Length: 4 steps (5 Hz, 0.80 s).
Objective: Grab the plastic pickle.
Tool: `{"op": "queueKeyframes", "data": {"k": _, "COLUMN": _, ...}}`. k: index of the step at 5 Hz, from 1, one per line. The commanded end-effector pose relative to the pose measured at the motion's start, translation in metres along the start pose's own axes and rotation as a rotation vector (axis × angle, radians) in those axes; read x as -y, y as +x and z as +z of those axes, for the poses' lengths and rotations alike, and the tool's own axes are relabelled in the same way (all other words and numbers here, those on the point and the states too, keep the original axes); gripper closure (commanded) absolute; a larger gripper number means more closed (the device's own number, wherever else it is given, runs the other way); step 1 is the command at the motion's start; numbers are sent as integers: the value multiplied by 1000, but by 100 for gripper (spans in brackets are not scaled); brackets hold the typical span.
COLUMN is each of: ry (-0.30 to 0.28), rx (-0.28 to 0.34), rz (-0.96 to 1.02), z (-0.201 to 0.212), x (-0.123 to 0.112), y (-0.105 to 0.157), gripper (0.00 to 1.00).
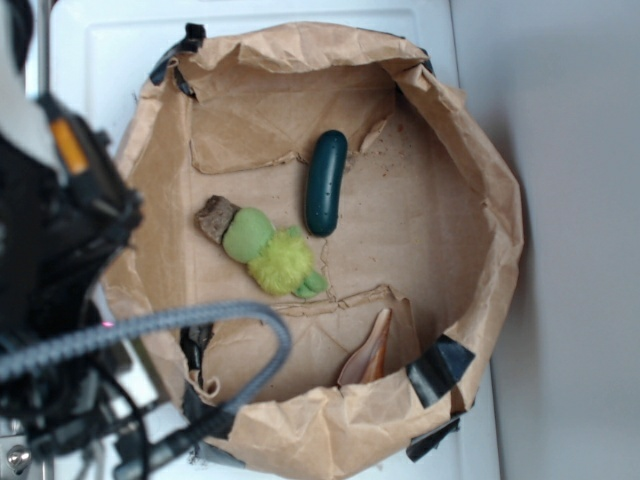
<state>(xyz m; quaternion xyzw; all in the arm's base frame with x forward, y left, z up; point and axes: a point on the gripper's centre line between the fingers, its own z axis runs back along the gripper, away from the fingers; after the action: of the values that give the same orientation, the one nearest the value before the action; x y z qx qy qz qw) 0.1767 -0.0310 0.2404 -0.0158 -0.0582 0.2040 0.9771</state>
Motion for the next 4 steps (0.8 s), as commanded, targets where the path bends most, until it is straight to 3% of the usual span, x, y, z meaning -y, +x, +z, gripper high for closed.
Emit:
{"op": "queueKeyframes", "data": {"k": 1, "ry": -21, "rx": 28, "rz": -13, "z": 10, "x": 4, "y": 3, "gripper": 0}}
{"op": "queueKeyframes", "data": {"k": 2, "ry": -21, "rx": 28, "rz": -13, "z": 10, "x": 4, "y": 3, "gripper": 0}}
{"op": "queueKeyframes", "data": {"k": 4, "ry": 19, "rx": -29, "rz": -6, "z": -53, "x": 23, "y": 44, "gripper": 0}}
